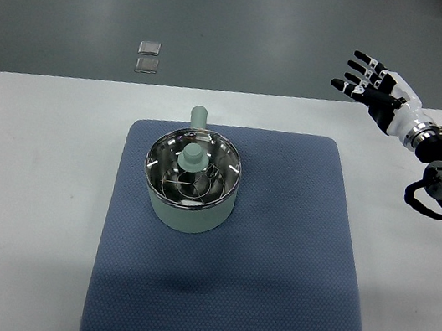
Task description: Open lid and place right of pot
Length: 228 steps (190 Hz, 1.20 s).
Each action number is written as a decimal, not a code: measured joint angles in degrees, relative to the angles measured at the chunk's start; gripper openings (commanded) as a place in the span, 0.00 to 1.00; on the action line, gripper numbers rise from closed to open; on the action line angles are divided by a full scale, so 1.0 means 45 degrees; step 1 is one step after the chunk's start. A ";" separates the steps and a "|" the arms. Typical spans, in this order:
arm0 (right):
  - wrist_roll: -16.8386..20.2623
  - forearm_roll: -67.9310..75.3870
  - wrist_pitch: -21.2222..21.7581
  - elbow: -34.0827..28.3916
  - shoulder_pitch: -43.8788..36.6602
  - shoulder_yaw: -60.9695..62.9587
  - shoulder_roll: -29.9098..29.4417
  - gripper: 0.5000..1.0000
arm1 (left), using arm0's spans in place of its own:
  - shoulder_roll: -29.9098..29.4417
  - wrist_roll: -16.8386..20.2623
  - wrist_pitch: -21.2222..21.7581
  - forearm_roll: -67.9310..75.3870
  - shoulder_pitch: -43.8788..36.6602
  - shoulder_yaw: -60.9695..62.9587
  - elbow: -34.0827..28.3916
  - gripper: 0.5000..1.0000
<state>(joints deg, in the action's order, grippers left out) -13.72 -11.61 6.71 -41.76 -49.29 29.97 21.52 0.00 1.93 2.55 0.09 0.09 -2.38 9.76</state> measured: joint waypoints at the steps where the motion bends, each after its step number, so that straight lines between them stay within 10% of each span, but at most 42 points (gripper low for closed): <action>1: 0.0000 0.0000 0.0002 0.0000 0.0000 0.0000 -0.0001 0.86 | 0.0000 0.0000 0.0000 0.0000 0.0000 0.0000 0.0000 1.00; 98: 0.0022 -0.0980 0.0166 -0.0247 -0.0035 -0.0186 0.0090 0.86 | 0.0000 0.0000 -0.0002 0.0000 0.0000 0.0000 0.0000 1.00; 228: -0.0145 -0.9526 0.3220 -0.3795 -0.2850 -0.0225 0.1150 0.86 | 0.0000 0.0003 -0.0002 0.0000 -0.0002 0.0000 -0.0001 1.00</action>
<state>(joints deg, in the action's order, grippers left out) -14.37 -54.47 21.20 -58.84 -62.12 28.95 26.70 0.00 1.94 2.55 0.09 0.08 -2.38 9.75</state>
